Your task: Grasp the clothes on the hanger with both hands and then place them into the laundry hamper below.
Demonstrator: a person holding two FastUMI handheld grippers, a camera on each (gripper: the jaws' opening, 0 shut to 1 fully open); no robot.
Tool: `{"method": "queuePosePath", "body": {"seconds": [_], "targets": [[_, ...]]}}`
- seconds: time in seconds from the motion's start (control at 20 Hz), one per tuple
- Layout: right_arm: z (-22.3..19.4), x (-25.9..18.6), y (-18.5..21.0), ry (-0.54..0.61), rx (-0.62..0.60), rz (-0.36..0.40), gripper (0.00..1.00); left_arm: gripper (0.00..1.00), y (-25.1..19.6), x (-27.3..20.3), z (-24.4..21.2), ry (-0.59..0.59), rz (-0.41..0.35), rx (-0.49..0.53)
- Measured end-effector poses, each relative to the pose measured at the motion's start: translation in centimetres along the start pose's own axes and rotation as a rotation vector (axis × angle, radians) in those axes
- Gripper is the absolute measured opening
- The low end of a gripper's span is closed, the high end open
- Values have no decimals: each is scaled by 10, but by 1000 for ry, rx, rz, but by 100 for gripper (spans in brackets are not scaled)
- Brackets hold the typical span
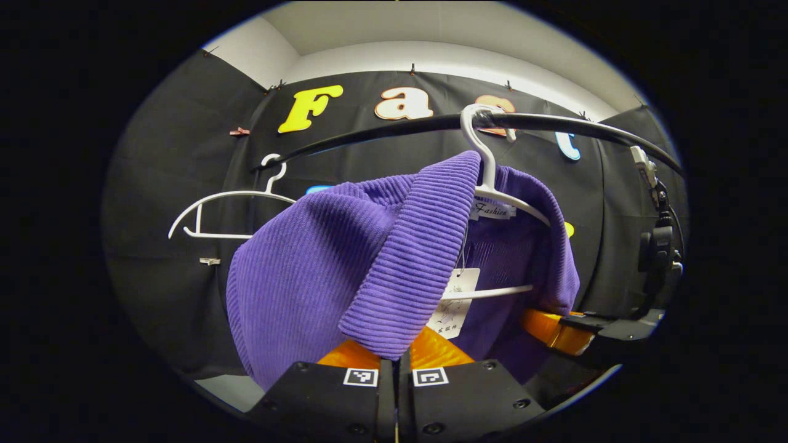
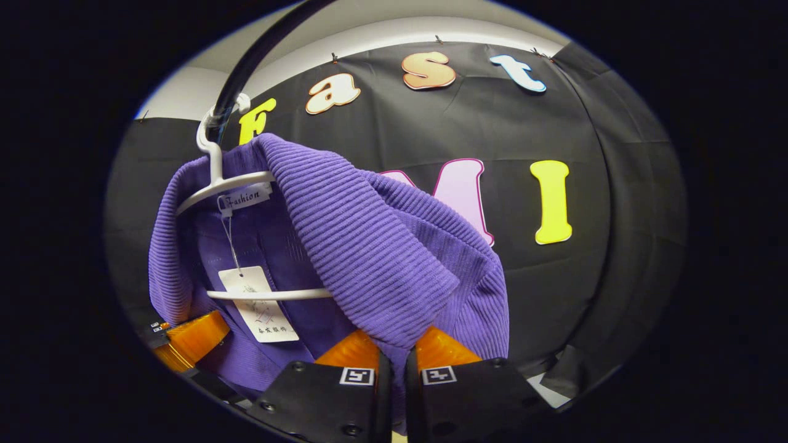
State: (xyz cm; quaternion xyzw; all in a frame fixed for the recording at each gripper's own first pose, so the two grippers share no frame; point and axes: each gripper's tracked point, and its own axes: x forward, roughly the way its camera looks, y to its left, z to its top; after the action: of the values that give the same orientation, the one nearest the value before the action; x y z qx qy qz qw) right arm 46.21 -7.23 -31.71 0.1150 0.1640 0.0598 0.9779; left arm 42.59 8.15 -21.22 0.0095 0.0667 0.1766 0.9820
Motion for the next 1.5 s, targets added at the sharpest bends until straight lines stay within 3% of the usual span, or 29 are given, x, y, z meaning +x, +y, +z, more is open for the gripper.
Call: {"method": "queuePosePath", "body": {"seconds": [0.2, 0.5, 0.75, 1.05, 1.25, 1.5], "targets": [[9, -3, -9, -13, -1, 37, 13, 6, 24, -6, 13, -12, 52, -21], [24, -16, -26, -40, 59, 37, 13, 5, 73, -26, 69, -147, 173, 49], [22, -17, -18, -58, 167, 121, 13, 5, 104, -25, 106, -241, 219, 125], [24, -7, -16, -72, 272, 183, 13, 7, 112, -10, 116, -243, 172, 221], [76, 10, -49, -181, 350, 206, 13, 7, 114, 4, 117, -192, 62, 238], [126, 14, -54, -292, 330, 250, 13, 7, 124, 9, 120, -128, -52, 274]]}}
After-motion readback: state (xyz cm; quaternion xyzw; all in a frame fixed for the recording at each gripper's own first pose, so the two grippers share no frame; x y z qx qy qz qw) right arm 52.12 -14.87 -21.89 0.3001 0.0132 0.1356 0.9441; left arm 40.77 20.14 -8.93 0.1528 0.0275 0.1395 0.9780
